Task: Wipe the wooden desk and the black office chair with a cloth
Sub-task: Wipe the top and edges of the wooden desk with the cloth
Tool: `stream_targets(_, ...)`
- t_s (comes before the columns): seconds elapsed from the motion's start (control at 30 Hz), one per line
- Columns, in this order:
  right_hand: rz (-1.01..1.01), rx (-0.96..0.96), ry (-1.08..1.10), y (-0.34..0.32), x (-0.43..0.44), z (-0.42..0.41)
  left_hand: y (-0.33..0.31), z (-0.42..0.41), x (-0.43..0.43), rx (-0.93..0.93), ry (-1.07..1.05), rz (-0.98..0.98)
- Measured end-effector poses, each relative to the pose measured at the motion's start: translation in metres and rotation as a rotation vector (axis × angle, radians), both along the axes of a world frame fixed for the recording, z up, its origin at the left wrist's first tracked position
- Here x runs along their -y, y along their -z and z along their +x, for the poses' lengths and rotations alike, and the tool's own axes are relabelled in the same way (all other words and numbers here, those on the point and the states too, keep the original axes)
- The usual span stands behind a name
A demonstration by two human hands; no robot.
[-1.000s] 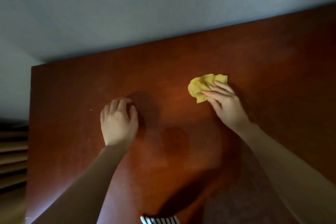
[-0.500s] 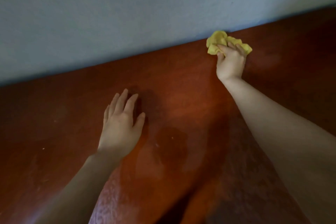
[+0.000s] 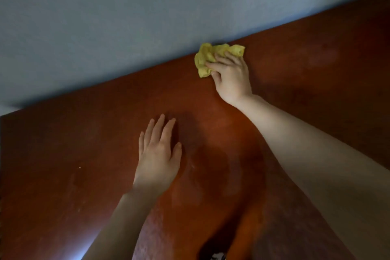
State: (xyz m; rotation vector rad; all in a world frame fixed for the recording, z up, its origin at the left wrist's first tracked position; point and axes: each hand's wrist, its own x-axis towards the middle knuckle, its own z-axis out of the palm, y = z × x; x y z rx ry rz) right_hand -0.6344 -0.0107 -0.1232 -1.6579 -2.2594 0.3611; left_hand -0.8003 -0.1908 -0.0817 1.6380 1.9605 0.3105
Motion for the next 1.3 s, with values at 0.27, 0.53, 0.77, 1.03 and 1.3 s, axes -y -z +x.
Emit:
stream_targets(0.27, -0.110, -0.031, -0.125, -0.013, 0.104, -0.028, -0.009, -0.042, 0.055, -0.061, 0.200, -0.047)
stream_targets(0.53, -0.174, 0.006, 0.023, -0.023, 0.250, -0.061, -0.030, -0.104, 0.139, -0.109, 0.475, -0.071)
stream_targets(0.77, -0.179, -0.030, 0.174, -0.026, 0.386, -0.104, -0.030, -0.165, 0.237, -0.070, 0.472, -0.077)
stream_targets(1.03, -0.205, -0.267, 0.390, -0.020, 0.522, -0.147, -0.020, -0.189, 0.316, -0.016, 0.440, -0.114)
stream_targets(1.3, -0.621, -1.304, 0.843, -0.085, 0.545, -0.169, -0.057, -0.163, 0.348, 0.566, 0.186, -0.174)
